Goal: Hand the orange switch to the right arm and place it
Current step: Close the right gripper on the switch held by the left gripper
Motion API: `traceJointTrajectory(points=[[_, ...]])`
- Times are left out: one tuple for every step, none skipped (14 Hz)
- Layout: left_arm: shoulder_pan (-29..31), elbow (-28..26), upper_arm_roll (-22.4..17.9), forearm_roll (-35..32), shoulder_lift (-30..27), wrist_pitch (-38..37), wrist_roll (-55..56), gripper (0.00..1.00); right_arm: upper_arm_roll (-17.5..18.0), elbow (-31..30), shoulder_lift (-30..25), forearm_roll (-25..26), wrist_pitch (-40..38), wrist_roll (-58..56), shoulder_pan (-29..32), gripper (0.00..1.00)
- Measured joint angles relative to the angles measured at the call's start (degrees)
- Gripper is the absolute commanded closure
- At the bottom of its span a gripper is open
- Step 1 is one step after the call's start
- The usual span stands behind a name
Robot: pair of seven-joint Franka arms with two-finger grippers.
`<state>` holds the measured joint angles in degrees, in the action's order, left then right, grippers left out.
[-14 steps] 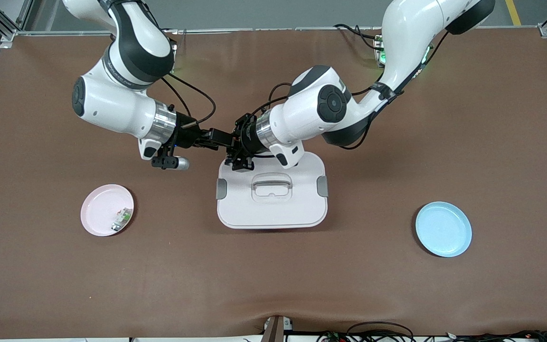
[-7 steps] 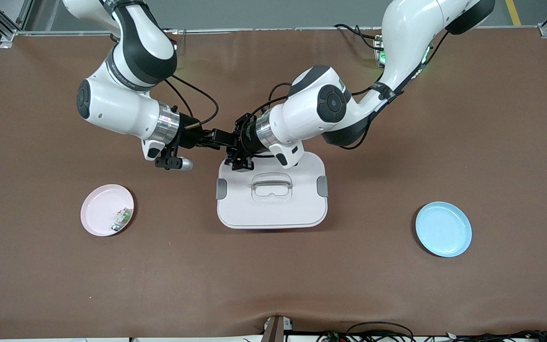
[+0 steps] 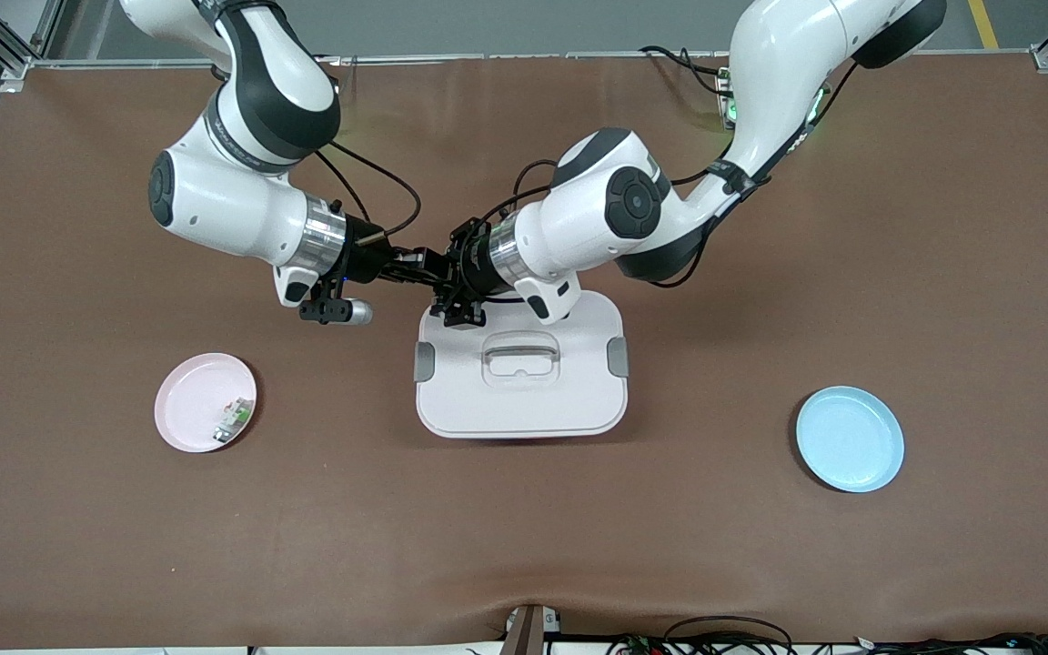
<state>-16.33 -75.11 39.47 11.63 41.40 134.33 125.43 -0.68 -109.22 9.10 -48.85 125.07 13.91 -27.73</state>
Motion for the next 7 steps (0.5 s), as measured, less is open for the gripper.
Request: traceJointTrajectory(points=[[0.0, 0.0, 0.0, 0.0, 0.0, 0.0, 0.0, 1.00, 0.0, 0.0, 0.0, 0.0, 0.0, 0.0, 0.0, 1.00], [0.0, 0.0, 0.0, 0.0, 0.0, 0.0, 0.0, 0.90, 0.0, 0.0, 0.0, 0.0, 0.0, 0.0, 0.0, 1.00], [0.0, 0.0, 0.0, 0.0, 0.0, 0.0, 0.0, 0.79, 0.0, 0.0, 0.0, 0.0, 0.0, 0.0, 0.0, 1.00], [0.0, 0.0, 0.0, 0.0, 0.0, 0.0, 0.0, 0.74, 0.0, 0.0, 0.0, 0.0, 0.0, 0.0, 0.0, 1.00], [0.0, 0.0, 0.0, 0.0, 0.0, 0.0, 0.0, 0.73, 0.0, 0.0, 0.0, 0.0, 0.0, 0.0, 0.0, 1.00], [0.0, 0.0, 0.0, 0.0, 0.0, 0.0, 0.0, 0.66, 0.0, 0.0, 0.0, 0.0, 0.0, 0.0, 0.0, 1.00], [0.0, 0.0, 0.0, 0.0, 0.0, 0.0, 0.0, 0.52, 0.0, 0.0, 0.0, 0.0, 0.0, 0.0, 0.0, 1.00]])
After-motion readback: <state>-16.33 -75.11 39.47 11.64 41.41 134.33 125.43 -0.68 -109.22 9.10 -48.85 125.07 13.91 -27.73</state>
